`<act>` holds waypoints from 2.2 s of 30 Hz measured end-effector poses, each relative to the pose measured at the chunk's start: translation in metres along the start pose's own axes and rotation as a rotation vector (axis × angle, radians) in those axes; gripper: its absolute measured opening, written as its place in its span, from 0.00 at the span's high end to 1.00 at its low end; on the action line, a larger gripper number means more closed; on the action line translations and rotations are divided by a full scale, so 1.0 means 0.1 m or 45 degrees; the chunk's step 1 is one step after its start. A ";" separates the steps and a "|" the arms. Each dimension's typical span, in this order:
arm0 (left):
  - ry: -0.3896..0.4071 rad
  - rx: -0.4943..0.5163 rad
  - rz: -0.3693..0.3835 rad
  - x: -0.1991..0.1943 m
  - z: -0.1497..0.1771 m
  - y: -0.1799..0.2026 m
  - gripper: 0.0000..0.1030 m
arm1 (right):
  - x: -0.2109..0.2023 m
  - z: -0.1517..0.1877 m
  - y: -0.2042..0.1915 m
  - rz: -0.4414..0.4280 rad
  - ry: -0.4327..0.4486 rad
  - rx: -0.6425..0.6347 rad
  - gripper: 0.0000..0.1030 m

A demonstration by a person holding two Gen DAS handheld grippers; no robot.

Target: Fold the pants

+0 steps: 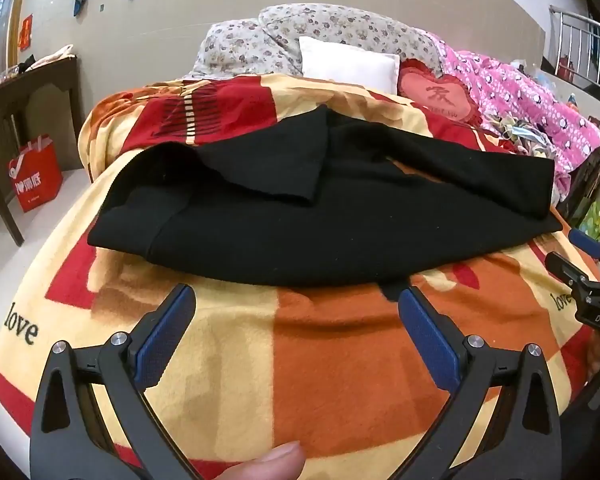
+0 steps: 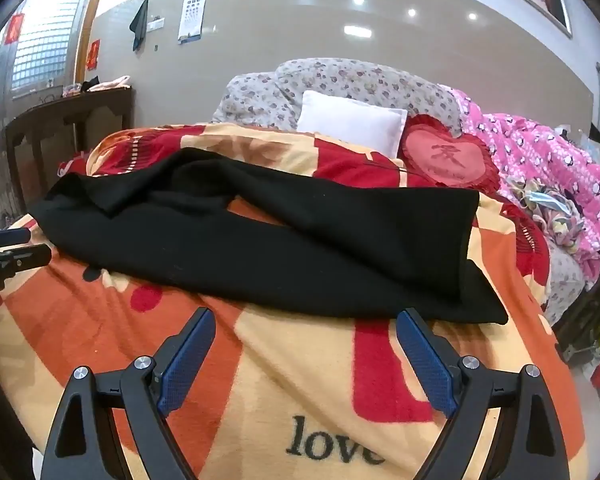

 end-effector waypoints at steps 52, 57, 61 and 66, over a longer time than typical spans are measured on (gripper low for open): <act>-0.019 -0.034 0.010 0.05 0.03 -0.04 0.01 | -0.02 0.02 -0.07 0.094 -0.020 0.024 0.12; -0.018 -0.036 0.010 0.05 0.03 -0.04 0.01 | -0.03 0.02 -0.07 0.098 -0.022 0.022 0.12; -0.019 -0.035 0.010 0.05 0.03 -0.04 0.01 | -0.04 0.02 -0.06 0.099 -0.022 0.022 0.12; -0.019 -0.035 0.010 0.05 0.03 -0.03 0.01 | -0.04 0.02 -0.06 0.099 -0.022 0.021 0.12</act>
Point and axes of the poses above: each gripper's, at about its wrist camera, not at the fingertips, and x roughly the way its jaws point, y to its right, z to its underside, the point moved 2 cm from there along x, roughly the way its jaws point, and after that the axes turned 5 degrees about -y, right-handed, at the moved point
